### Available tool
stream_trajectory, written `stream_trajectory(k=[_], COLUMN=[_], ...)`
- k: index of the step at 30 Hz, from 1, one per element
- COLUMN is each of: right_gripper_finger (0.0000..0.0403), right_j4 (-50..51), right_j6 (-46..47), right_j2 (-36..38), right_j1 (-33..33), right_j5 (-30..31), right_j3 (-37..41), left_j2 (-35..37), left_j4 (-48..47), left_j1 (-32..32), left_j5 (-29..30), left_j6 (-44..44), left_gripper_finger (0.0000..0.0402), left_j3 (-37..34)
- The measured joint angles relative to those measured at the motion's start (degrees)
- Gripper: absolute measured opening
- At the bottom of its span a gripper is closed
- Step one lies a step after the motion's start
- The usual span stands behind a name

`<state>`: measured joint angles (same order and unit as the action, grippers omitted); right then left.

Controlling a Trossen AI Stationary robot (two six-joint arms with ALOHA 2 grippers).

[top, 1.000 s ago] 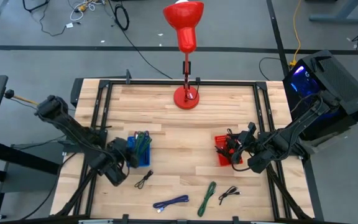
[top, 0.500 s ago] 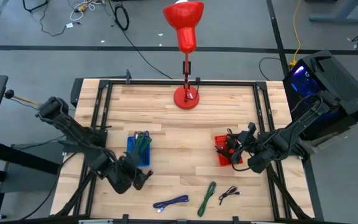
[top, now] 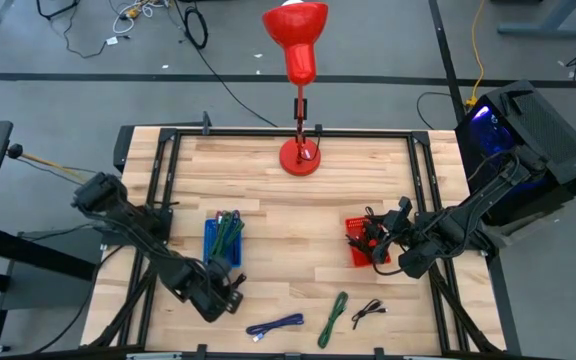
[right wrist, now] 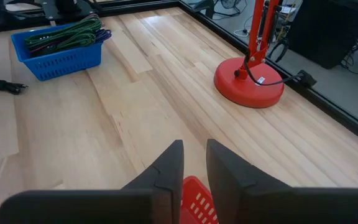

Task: Pick & Place USB Port
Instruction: Put the black charger cable into the red bin

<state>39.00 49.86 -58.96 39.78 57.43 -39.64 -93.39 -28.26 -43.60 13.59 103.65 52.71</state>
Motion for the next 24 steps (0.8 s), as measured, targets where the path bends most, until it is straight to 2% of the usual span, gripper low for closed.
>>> stream_trajectory(k=[4,11,16,24], right_gripper_finger=[0.0071,0.0071,0.0071,0.0071], right_j4=[0.00,0.02,0.02,0.00], right_j6=[-0.01,-0.06,-0.45,-0.60], right_j2=[0.00,0.00,0.00,0.00], right_j1=[-0.01,0.01,0.01,0.01], right_j5=[0.04,0.09,0.13,0.13], right_j3=[0.00,0.02,0.02,0.02], left_j2=[-0.58,-0.58,-0.58,-0.58], left_j4=[0.44,0.36,0.42,0.52], left_j1=[0.09,0.16,0.16,0.16], left_j5=[-3.43,-3.37,-3.90,-5.94], left_j6=[0.76,0.72,0.28,-2.15], left_gripper_finger=[0.0166,0.0142,0.0101,0.0013], left_j3=[0.00,0.00,0.00,0.00])
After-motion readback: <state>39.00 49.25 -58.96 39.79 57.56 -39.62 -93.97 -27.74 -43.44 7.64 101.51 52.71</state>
